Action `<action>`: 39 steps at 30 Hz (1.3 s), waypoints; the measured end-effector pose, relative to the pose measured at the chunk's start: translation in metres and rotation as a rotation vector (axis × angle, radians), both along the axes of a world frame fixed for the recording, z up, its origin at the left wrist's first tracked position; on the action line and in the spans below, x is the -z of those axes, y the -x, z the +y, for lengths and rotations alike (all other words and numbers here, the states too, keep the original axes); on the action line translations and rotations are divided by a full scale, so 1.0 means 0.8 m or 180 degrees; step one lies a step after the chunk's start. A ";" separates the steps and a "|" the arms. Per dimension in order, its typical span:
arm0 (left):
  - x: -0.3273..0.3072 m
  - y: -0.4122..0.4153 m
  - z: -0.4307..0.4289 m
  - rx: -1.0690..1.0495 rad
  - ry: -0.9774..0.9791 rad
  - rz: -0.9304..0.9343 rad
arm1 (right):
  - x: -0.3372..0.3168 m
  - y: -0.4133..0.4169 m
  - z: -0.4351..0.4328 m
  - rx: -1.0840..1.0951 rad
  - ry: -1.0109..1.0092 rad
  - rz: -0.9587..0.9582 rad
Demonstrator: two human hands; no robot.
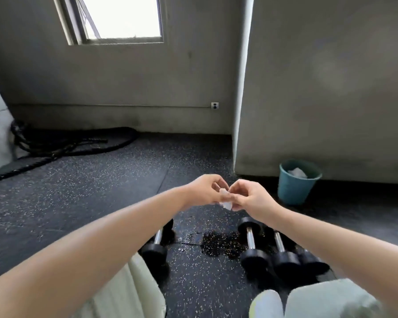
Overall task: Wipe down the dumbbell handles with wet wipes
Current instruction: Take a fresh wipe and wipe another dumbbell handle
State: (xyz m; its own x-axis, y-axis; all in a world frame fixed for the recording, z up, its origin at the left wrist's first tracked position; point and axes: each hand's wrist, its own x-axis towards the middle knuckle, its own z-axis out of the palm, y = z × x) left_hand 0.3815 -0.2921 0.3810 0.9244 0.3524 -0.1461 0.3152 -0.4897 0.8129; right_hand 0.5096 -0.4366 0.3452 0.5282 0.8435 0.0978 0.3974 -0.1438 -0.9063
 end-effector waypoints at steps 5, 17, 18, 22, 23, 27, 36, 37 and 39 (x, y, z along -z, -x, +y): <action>0.047 -0.064 -0.042 -0.0416 0.0843 -0.0489 | 0.013 -0.057 -0.027 0.0382 -0.0097 0.0144; 0.101 -0.253 -0.016 -0.0687 0.1316 -0.0433 | 0.058 -0.215 0.019 0.1405 0.0519 0.0054; 0.105 -0.263 -0.011 -0.0646 0.1314 -0.0407 | 0.064 -0.222 0.023 0.1487 0.0498 0.0218; 0.106 -0.270 0.005 -0.0763 0.1354 -0.0343 | 0.070 -0.237 0.045 0.1273 0.0304 0.0825; 0.105 -0.268 0.009 -0.0746 0.1349 -0.0338 | 0.069 -0.241 0.045 0.1159 0.0294 0.0889; 0.110 -0.240 0.019 -0.0557 0.1004 -0.0117 | 0.078 -0.223 0.039 0.0880 0.0271 0.1342; 0.167 -0.210 0.006 -0.0876 0.0432 -0.0219 | 0.119 -0.185 0.036 0.0588 0.0161 0.1489; 0.177 -0.209 -0.002 -0.0726 0.0429 -0.0136 | 0.131 -0.186 0.023 0.0538 0.0251 0.1418; 0.199 -0.205 -0.016 -0.0370 0.0491 0.0145 | 0.152 -0.195 -0.011 0.0495 0.0544 0.1090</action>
